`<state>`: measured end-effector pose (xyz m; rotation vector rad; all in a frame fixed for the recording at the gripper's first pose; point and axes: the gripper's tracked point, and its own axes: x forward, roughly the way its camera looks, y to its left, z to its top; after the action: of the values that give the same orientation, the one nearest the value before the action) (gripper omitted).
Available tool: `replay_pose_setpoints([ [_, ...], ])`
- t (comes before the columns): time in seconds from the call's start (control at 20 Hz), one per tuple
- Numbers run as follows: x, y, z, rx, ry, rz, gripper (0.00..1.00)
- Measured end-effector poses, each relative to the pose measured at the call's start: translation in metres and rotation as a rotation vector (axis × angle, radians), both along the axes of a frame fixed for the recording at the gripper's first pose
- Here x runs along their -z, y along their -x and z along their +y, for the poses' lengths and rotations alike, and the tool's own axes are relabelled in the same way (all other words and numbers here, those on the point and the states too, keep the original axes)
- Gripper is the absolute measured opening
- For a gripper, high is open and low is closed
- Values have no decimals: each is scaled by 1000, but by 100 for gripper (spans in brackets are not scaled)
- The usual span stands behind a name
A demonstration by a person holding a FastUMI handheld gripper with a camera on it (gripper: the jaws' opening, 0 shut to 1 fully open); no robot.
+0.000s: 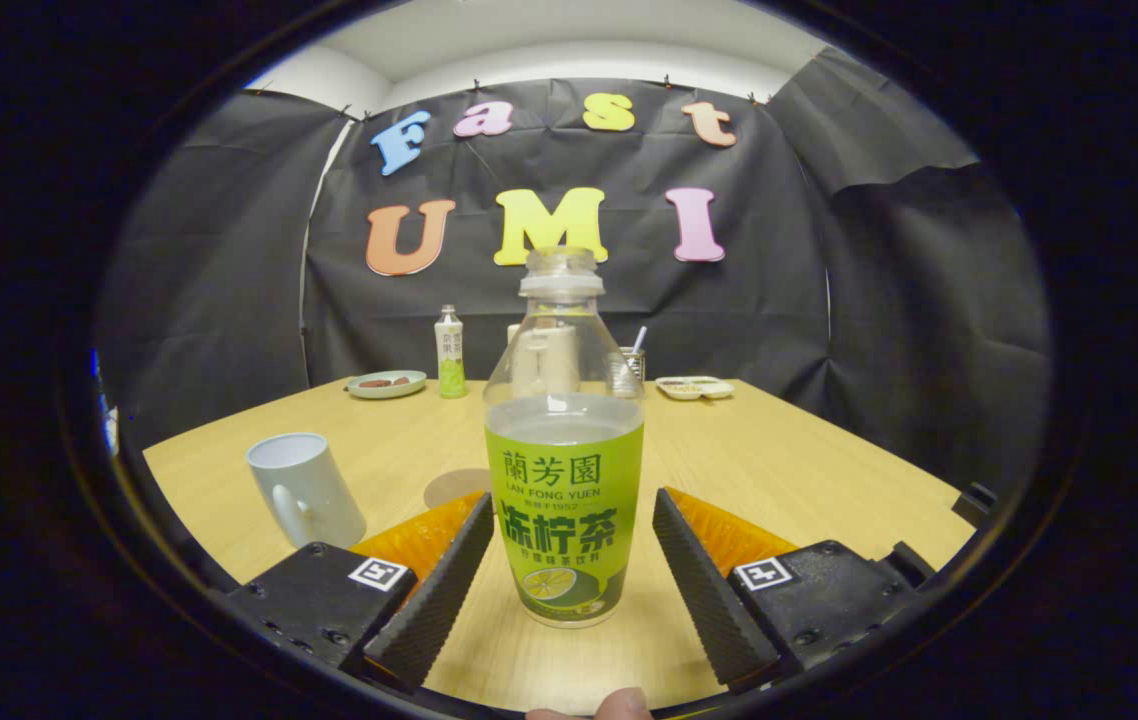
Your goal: Take the bottle from table, then pour the juice into the cup, finally place the bottle on the coaster
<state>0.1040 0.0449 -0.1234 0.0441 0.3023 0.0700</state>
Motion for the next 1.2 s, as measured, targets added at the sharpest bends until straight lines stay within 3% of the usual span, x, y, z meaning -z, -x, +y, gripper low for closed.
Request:
replay_pose_setpoints([
  [0.35, 0, -16, 4, 12, -50, 18, 100],
  [0.5, 4, -22, 4, 22, -62, 34, 93],
  [0.6, 2, -20, 3, 26, -44, 37, 85],
  [1.2, -34, -17, 33, -68, 137, 7, 76],
])
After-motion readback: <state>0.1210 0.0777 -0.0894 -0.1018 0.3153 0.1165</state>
